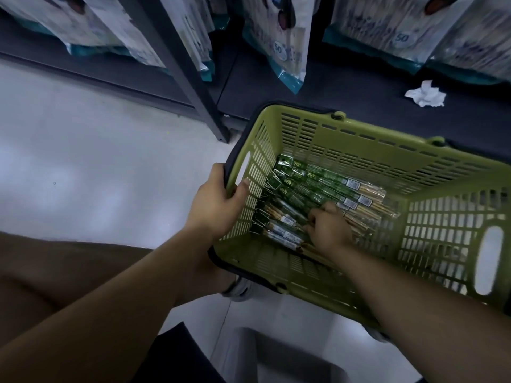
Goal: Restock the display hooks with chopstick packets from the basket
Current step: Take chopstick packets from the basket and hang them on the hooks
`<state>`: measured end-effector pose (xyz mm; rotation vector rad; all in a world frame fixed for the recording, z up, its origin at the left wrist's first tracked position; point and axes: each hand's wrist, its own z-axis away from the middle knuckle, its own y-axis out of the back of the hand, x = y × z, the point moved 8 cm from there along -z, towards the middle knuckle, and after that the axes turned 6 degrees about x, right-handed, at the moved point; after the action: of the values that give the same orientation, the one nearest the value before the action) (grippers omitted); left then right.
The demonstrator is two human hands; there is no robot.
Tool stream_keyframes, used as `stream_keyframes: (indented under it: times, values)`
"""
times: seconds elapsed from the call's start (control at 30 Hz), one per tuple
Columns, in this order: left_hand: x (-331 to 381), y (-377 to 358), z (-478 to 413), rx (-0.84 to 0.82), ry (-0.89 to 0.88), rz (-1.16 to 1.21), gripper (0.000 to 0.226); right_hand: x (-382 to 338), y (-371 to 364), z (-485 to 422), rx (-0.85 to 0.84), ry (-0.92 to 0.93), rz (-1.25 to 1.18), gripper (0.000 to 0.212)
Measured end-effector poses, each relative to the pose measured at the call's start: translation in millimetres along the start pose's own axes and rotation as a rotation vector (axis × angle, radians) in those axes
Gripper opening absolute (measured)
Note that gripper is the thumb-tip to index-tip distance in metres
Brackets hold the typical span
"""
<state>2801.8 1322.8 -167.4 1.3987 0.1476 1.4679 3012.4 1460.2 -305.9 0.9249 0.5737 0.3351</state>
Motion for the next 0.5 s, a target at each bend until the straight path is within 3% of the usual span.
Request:
stream_keyframes:
  times: [0.17,0.3,0.43,0.5]
  values:
    - [0.1,-0.3,-0.6,-0.005,0.000,0.007,0.030,4.9,-4.0,-0.9,-0.017,-0.015,-0.028,0.042]
    - [1.1,0.7,0.2,-0.004,0.002,0.011,0.032,6.4,-3.1,-3.8,-0.045,0.027,-0.036,0.027]
    - [2.3,-1.0,1.3,-0.044,0.014,0.022,0.028,10.2,19.1,-4.1,-0.008,-0.015,-0.224,0.025]
    - [8.1,6.6,3.2,0.003,-0.027,-0.021,0.046,4.5,41.0,-4.8,0.023,-0.011,-0.333,0.023]
